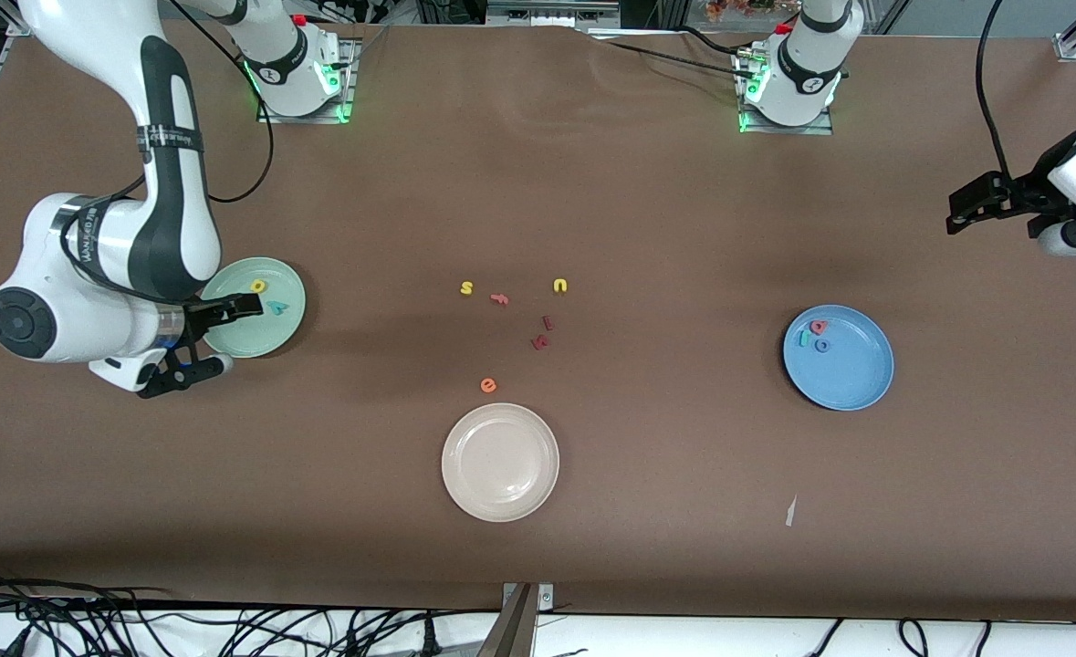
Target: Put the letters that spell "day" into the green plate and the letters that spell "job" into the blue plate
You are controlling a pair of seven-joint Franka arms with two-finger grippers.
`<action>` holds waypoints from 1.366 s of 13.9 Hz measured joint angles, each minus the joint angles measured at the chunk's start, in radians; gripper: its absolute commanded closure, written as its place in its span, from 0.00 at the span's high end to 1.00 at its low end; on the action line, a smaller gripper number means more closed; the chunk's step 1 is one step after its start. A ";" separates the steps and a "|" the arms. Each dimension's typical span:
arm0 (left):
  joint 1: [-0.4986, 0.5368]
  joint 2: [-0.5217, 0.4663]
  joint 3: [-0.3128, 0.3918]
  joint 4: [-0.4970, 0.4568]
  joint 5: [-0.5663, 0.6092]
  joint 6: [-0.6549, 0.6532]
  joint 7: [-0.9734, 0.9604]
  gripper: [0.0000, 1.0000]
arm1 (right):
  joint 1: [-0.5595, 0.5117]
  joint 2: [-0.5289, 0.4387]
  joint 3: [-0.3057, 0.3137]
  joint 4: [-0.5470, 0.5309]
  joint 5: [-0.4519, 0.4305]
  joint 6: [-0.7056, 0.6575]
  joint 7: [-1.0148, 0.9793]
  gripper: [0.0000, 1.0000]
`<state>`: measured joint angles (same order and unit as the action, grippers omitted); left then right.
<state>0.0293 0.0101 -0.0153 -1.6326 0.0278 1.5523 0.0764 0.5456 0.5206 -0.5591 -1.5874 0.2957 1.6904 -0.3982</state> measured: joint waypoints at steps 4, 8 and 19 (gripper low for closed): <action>0.001 0.002 0.000 0.001 0.000 0.002 0.028 1.00 | -0.179 -0.101 0.315 0.017 -0.220 -0.023 0.245 1.00; 0.000 0.002 -0.001 0.001 -0.001 0.014 0.029 1.00 | -0.349 -0.258 0.481 0.020 -0.320 -0.018 0.332 1.00; -0.002 0.002 -0.001 0.001 -0.001 0.023 0.029 1.00 | -0.583 -0.526 0.521 -0.068 -0.309 -0.020 0.329 1.00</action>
<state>0.0273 0.0118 -0.0167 -1.6312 0.0270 1.5755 0.1053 -0.0370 -0.0050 -0.0386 -1.6557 -0.0137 1.6701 -0.0688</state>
